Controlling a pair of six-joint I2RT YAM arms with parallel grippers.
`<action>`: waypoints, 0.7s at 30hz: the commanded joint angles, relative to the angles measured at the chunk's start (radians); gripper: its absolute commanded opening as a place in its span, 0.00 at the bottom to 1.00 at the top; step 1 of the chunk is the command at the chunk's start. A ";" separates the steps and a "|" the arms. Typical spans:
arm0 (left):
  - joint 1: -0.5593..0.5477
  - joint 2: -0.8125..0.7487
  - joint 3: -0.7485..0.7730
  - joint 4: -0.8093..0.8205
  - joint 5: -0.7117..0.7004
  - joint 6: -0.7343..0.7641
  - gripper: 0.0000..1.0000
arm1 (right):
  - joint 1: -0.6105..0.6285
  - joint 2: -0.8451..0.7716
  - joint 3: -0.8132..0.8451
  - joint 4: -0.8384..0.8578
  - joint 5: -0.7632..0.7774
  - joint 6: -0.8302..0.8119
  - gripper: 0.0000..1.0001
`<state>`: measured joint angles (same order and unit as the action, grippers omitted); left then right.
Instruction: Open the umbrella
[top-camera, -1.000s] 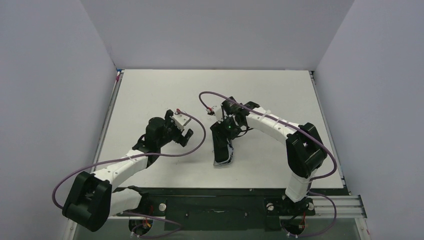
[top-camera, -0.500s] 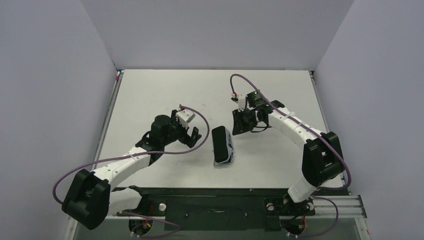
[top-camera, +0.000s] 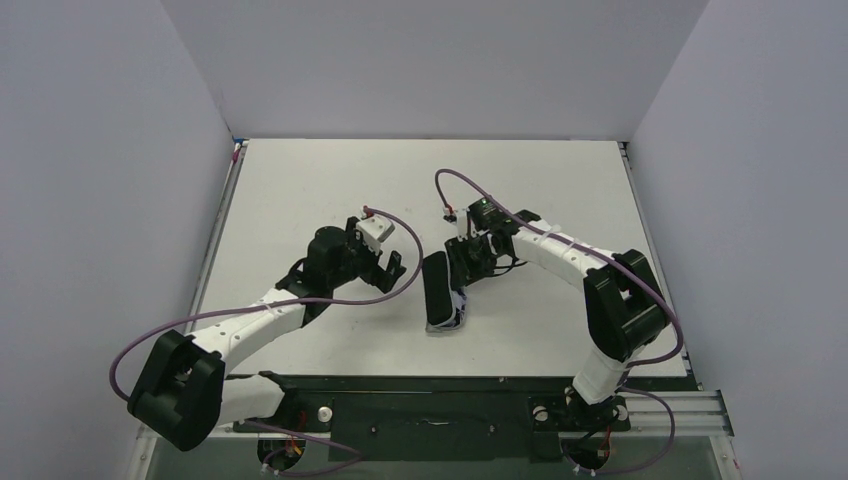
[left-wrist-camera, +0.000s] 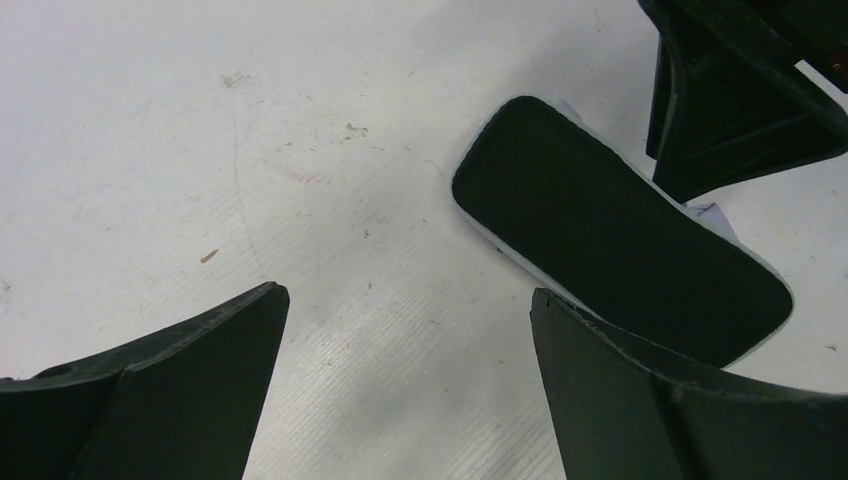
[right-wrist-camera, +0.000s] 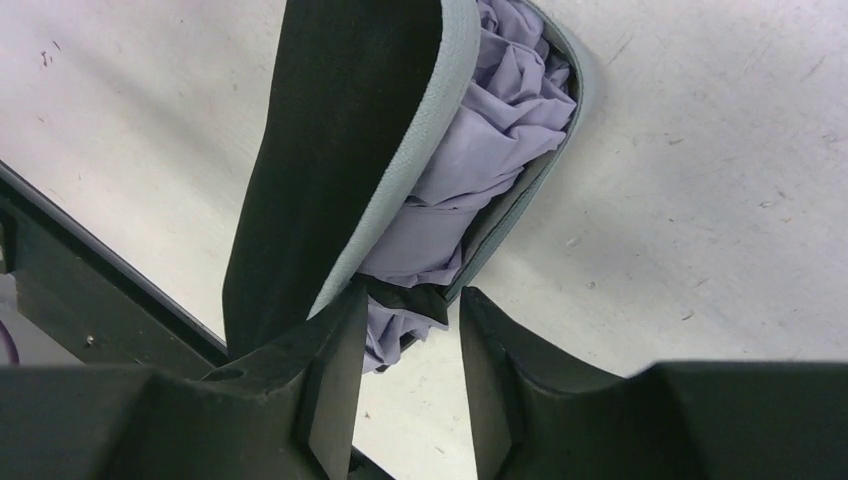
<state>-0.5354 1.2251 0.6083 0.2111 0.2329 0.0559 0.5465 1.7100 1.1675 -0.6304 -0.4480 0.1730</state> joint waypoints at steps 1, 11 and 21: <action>0.018 -0.012 0.033 0.008 -0.042 0.005 0.91 | 0.020 -0.013 0.056 0.016 0.001 0.021 0.37; 0.059 -0.030 0.008 0.002 -0.066 -0.015 0.91 | 0.090 0.010 0.105 0.021 0.087 0.094 0.57; 0.141 -0.108 0.005 -0.084 -0.087 0.014 0.94 | 0.198 0.138 0.176 -0.041 0.313 0.154 0.69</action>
<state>-0.4442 1.1881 0.6060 0.1730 0.1646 0.0578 0.7105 1.8225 1.3060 -0.6537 -0.2455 0.2916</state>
